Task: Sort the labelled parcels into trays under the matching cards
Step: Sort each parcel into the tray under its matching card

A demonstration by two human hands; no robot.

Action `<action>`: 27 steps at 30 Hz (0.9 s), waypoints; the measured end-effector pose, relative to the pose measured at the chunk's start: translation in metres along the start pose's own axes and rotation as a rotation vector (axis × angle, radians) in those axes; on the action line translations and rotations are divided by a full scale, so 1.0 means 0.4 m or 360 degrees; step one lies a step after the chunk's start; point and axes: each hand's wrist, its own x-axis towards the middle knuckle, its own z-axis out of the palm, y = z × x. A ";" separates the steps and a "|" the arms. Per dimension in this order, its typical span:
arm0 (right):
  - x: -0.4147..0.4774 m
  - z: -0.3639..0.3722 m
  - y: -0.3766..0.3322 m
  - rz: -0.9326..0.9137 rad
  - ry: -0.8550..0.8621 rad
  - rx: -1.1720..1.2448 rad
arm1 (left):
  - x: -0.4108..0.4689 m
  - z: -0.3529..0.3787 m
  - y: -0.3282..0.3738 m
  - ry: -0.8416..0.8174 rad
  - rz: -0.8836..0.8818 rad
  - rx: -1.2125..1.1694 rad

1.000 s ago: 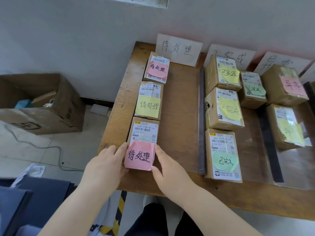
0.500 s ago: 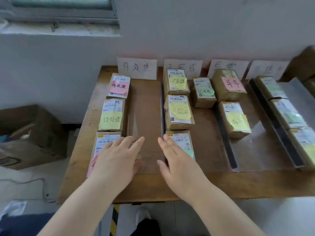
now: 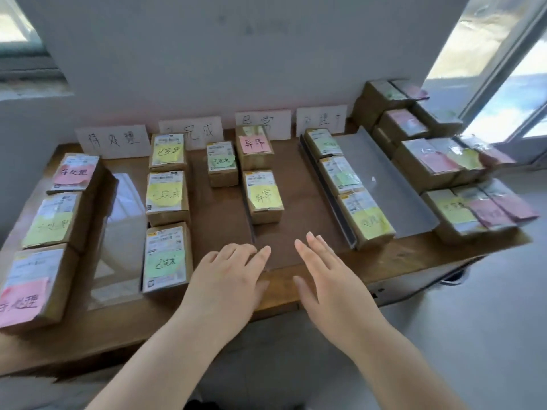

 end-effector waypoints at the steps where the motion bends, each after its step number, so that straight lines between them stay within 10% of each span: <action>1: -0.023 -0.017 0.039 0.0029 0.0029 -0.0004 | 0.013 -0.003 0.044 0.0001 0.0020 0.0002; 27: -0.122 -0.227 0.567 0.0429 0.0305 -0.0077 | 0.427 0.056 0.475 0.0151 0.0409 -0.0250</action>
